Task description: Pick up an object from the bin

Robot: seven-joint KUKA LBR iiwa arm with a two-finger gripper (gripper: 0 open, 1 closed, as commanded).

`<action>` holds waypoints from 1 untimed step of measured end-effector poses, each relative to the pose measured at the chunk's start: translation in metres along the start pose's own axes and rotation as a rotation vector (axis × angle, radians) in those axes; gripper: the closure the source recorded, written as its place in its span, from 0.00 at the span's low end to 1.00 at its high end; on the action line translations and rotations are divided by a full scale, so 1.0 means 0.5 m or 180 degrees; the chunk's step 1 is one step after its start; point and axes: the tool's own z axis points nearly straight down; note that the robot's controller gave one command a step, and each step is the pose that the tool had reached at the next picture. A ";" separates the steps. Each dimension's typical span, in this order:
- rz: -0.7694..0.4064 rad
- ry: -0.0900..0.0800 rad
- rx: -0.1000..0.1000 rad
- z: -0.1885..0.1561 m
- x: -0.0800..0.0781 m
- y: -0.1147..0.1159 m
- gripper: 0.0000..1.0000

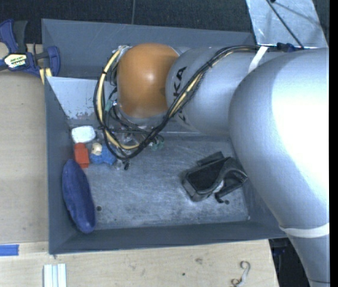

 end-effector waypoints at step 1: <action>0.0008 -0.0030 0.0009 -0.145 -0.005 -0.001 1.00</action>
Offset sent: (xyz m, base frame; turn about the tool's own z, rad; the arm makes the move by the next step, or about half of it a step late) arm -0.0004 0.0002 0.0666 0.0000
